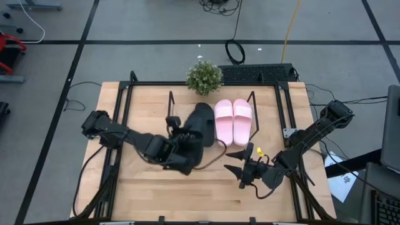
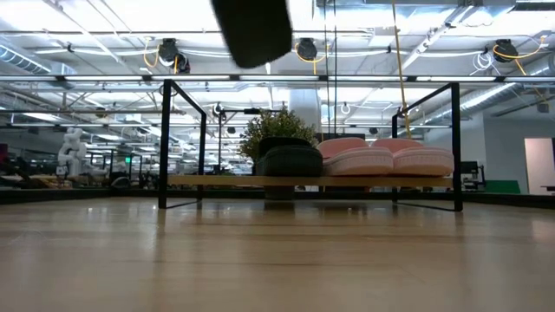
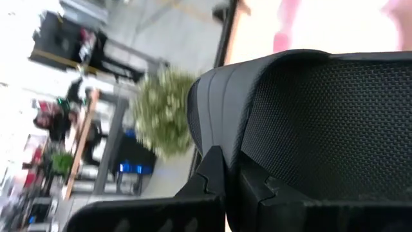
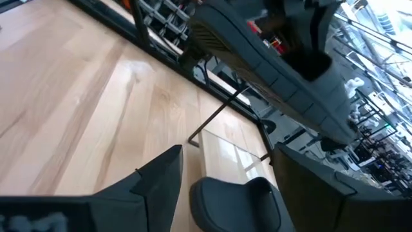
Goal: Pick and place slides into the shelf
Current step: Put the black slides on the shelf
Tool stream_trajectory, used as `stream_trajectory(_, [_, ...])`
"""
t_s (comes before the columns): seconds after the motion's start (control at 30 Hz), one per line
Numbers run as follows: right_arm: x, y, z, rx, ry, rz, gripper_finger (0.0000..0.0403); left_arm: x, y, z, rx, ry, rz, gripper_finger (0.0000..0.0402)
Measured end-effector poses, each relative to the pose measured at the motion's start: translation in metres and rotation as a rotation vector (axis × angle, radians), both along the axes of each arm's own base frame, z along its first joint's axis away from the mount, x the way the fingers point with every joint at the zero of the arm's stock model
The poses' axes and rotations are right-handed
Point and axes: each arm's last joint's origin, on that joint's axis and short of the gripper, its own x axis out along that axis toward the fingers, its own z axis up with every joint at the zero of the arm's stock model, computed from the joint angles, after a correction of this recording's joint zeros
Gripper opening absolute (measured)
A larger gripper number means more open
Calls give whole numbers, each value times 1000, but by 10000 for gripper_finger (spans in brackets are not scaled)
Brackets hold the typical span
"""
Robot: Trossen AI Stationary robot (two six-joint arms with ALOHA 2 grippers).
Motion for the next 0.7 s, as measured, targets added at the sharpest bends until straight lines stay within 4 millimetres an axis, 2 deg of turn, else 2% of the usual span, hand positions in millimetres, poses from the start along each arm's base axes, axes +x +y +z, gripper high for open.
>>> stream_trajectory(0.2, [0, 0, -1, 7, 2, -2, 227, -11, 27, -6, -63, 132, 137, 0])
stream_trajectory(0.3, [1, -2, 0, 8, 1, -9, 226, -10, 37, -12, -78, 200, 177, 0])
stream_trajectory(0.43, [4, -5, 0, 12, 0, -22, 226, -1, 43, -24, -30, 266, 181, 0])
stream_trajectory(0.7, [4, -7, -2, 25, 5, -31, 226, 24, 57, -67, 66, 472, 198, 0])
